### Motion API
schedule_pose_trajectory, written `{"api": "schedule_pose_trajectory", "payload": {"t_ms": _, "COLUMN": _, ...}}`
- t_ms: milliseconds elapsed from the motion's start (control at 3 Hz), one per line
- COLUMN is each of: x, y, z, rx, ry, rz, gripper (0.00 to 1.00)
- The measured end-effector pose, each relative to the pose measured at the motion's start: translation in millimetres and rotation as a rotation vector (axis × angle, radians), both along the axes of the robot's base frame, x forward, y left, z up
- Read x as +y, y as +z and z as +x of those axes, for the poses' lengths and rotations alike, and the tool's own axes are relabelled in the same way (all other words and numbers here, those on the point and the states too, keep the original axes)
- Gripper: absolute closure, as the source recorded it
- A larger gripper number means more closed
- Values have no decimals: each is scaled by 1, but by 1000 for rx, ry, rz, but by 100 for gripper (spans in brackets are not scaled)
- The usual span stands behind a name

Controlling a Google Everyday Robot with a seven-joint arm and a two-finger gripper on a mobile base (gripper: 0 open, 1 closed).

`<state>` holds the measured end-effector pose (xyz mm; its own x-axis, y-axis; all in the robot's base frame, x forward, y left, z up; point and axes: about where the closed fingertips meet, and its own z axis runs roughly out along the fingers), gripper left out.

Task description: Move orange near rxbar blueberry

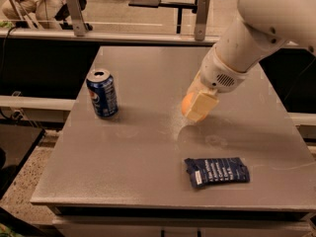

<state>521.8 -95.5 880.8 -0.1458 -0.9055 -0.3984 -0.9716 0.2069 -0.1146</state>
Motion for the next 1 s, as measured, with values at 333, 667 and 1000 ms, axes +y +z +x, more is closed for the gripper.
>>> {"api": "schedule_pose_trajectory", "payload": {"t_ms": 333, "x": -10, "y": 13, "z": -27, "rx": 11, "ry": 9, "rz": 2, "gripper": 100}}
{"api": "schedule_pose_trajectory", "payload": {"t_ms": 667, "x": -15, "y": 15, "z": -56, "rx": 27, "ry": 21, "rz": 21, "gripper": 100}}
{"api": "schedule_pose_trajectory", "payload": {"t_ms": 1000, "x": -16, "y": 3, "z": -77, "rx": 55, "ry": 32, "rz": 45, "gripper": 100}}
